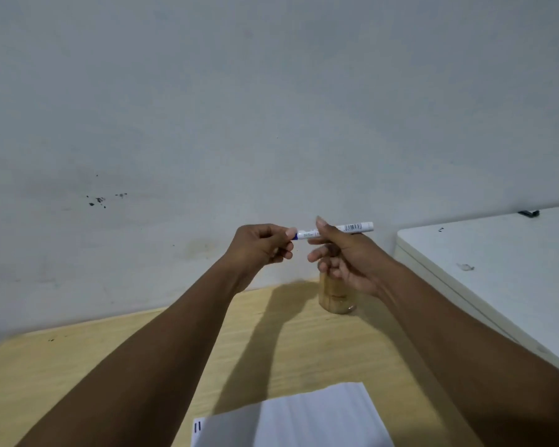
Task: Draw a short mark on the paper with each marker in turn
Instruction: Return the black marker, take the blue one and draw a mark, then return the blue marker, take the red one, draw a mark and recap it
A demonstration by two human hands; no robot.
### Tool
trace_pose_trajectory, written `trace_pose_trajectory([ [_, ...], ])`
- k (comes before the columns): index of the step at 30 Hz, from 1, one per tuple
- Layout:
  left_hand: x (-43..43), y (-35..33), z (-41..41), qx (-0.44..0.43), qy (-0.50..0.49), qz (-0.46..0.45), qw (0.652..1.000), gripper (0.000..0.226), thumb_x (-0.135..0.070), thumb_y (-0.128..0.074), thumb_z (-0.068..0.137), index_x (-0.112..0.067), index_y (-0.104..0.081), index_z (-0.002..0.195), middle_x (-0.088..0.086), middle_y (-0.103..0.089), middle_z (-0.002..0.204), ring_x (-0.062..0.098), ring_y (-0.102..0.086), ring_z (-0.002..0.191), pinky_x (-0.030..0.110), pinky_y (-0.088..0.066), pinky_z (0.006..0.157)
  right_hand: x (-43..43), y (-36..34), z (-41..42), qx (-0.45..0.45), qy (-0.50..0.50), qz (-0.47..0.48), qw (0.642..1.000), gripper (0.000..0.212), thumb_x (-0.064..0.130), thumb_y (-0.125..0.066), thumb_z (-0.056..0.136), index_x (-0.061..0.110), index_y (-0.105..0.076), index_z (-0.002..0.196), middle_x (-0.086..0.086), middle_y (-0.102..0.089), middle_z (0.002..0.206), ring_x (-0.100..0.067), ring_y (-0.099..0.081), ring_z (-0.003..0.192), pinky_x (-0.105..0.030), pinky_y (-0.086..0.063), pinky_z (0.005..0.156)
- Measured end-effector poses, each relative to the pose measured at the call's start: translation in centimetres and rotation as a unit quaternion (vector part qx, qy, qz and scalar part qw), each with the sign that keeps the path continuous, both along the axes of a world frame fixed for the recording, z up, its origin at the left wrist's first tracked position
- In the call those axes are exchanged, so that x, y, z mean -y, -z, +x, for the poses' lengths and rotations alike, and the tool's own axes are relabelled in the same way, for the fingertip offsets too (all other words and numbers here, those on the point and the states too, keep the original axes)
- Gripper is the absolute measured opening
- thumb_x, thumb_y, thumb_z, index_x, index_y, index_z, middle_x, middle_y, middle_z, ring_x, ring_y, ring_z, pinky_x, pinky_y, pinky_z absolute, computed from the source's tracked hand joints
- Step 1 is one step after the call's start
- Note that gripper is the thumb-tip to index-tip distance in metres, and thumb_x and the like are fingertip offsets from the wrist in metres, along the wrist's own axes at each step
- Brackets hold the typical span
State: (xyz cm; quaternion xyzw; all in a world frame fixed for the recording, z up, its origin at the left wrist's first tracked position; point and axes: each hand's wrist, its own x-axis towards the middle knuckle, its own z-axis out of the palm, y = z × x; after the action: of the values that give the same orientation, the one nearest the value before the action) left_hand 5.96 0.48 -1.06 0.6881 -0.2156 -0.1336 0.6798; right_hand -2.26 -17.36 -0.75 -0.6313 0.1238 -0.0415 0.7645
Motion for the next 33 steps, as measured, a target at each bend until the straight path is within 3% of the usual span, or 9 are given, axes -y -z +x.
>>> trace_pose_trajectory([
  [2,0.6,-0.7,1.0,0.043,-0.032,0.020,0.998,0.015,-0.020,-0.078,0.089,-0.005,-0.077,0.088,0.005,-0.070,0.070,0.015,-0.067,0.061,0.025,-0.053,0.065,2.2,-0.4,-0.2,-0.042,0.050,-0.073,0.995,0.063,0.063,-0.067,0.086,0.002,-0.065,0.104,-0.014,-0.070,0.065,-0.013,-0.052,0.037,-0.018,-0.031,0.032],
  [6,1.5,-1.6,3.0,0.123,-0.060,0.094,0.986,0.011,-0.018,-0.079,0.087,-0.009,-0.077,0.080,0.007,-0.072,0.069,0.014,-0.068,0.062,0.027,-0.051,0.063,6.8,0.1,-1.2,-0.062,0.197,-0.155,0.966,0.050,0.055,-0.058,0.096,0.006,-0.063,0.091,-0.016,-0.070,0.067,-0.016,-0.049,0.039,-0.022,-0.032,0.034],
  [12,4.6,-1.5,3.3,0.208,-0.036,0.231,0.950,0.011,-0.021,-0.080,0.084,-0.009,-0.079,0.085,0.003,-0.073,0.067,0.010,-0.066,0.061,0.026,-0.051,0.061,8.7,0.8,-1.8,-0.051,0.219,-0.213,0.951,0.036,0.042,-0.057,0.099,0.008,-0.063,0.088,-0.013,-0.070,0.068,-0.021,-0.053,0.046,-0.026,-0.036,0.041],
  [16,7.1,-0.8,2.8,0.269,0.008,0.347,0.898,0.028,-0.044,-0.077,0.086,-0.019,-0.080,0.097,-0.005,-0.073,0.079,0.011,-0.068,0.080,0.031,-0.055,0.077,8.4,1.2,-1.6,-0.048,0.205,-0.230,0.950,0.032,0.037,-0.058,0.099,0.007,-0.065,0.090,-0.014,-0.070,0.070,-0.020,-0.054,0.046,-0.025,-0.037,0.042],
  [19,8.5,-0.6,2.3,0.310,0.011,0.394,0.865,0.043,-0.054,-0.069,0.088,-0.024,-0.074,0.120,0.001,-0.065,0.108,0.020,-0.063,0.107,0.040,-0.054,0.093,8.3,1.7,-1.3,-0.051,0.204,-0.226,0.951,0.025,0.030,-0.058,0.098,0.006,-0.065,0.094,-0.014,-0.071,0.070,-0.019,-0.053,0.043,-0.023,-0.036,0.039],
  [22,10.5,-0.6,1.7,0.367,0.013,0.433,0.823,0.049,-0.055,-0.067,0.088,-0.030,-0.069,0.130,0.008,-0.058,0.134,0.029,-0.050,0.129,0.047,-0.047,0.103,8.1,2.6,-1.0,-0.063,0.212,-0.207,0.953,0.019,0.020,-0.056,0.096,0.003,-0.065,0.095,-0.015,-0.071,0.069,-0.019,-0.052,0.041,-0.021,-0.034,0.037],
  [26,13.3,-0.3,0.7,0.408,0.043,0.484,0.773,0.040,-0.055,-0.065,0.091,-0.035,-0.071,0.124,-0.001,-0.064,0.133,0.026,-0.052,0.128,0.045,-0.036,0.100,7.7,3.5,-1.3,-0.071,0.221,-0.171,0.957,0.018,0.013,-0.053,0.093,0.001,-0.066,0.094,-0.015,-0.069,0.068,-0.020,-0.049,0.042,-0.023,-0.031,0.039],
  [30,14.2,-0.4,0.0,0.407,0.012,0.442,0.800,0.024,-0.044,-0.066,0.092,-0.026,-0.077,0.105,-0.008,-0.076,0.111,0.019,-0.065,0.111,0.043,-0.039,0.099,7.6,3.6,-1.9,-0.077,0.224,-0.116,0.965,0.018,0.012,-0.054,0.090,0.000,-0.066,0.096,-0.014,-0.066,0.065,-0.018,-0.047,0.042,-0.024,-0.029,0.039],
  [33,12.9,-1.6,-0.2,0.351,-0.019,0.336,0.874,0.018,-0.038,-0.070,0.087,-0.022,-0.078,0.094,-0.008,-0.078,0.096,0.017,-0.071,0.097,0.043,-0.053,0.093,6.7,2.8,-2.4,-0.084,0.183,-0.072,0.977,0.022,0.019,-0.057,0.093,0.001,-0.069,0.094,-0.010,-0.066,0.063,-0.015,-0.048,0.043,-0.021,-0.029,0.036],
])
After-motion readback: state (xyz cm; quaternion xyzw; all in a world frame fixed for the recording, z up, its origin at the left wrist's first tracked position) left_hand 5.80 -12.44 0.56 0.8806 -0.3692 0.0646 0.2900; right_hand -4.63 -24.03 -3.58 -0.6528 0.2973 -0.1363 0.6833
